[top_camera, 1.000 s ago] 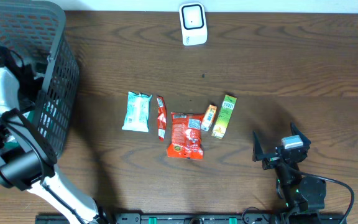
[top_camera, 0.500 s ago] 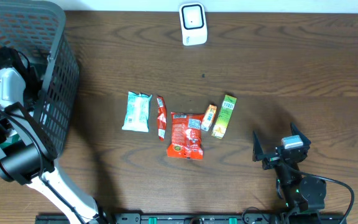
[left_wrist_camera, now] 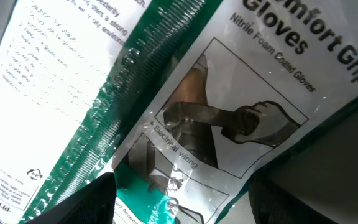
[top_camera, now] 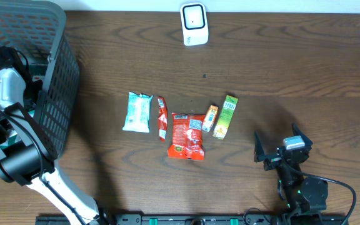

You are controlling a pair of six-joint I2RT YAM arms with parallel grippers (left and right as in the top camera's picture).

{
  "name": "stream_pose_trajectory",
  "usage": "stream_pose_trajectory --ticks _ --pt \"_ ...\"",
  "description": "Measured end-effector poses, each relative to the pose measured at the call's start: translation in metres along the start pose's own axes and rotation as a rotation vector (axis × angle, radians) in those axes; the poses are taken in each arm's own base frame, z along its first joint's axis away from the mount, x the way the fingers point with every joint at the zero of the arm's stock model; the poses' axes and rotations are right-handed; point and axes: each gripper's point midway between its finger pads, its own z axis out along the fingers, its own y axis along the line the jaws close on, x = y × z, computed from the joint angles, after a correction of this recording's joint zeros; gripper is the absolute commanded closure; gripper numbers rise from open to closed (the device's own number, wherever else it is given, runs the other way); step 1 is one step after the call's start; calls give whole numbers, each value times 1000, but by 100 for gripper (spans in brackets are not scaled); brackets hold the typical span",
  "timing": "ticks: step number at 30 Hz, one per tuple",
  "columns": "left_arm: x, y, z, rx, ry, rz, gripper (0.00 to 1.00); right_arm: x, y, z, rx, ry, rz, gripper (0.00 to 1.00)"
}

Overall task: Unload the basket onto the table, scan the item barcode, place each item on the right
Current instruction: 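Grasp the green 3M gloves pack in the basket with the left gripper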

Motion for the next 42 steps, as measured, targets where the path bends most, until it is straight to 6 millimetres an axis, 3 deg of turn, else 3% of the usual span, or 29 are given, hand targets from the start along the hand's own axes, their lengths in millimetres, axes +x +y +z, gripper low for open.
stream_pose_trajectory --ticks 7,18,26,27,29,31,34,39,40,42 --pt "-2 6 0 -37 -8 -44 25 0 0 0 0 0 0 1" --pt "-6 13 1 -77 -32 -62 27 0 0 0 0 0 0 1" --pt "-13 12 6 -78 -75 -83 58 0 0 0 0 0 0 1" --pt "-13 12 6 -78 -77 -86 72 0 0 0 0 0 0 1" --pt "-14 13 7 -79 -80 -84 86 0 0 0 0 0 0 1" --pt "-15 15 6 -93 -83 -81 92 0 0 0 0 0 0 1" --pt "-15 17 4 -101 -86 -88 93 0 0 0 0 0 0 1" --pt "-22 21 -23 -96 -141 -112 93 0 0 0 0 0 0 1" --pt "-25 23 -33 -95 -169 -127 93 0 0 0 0 0 0 1" --pt "-38 31 -73 -93 -275 -169 93 0 0 0 0 0 0 1"
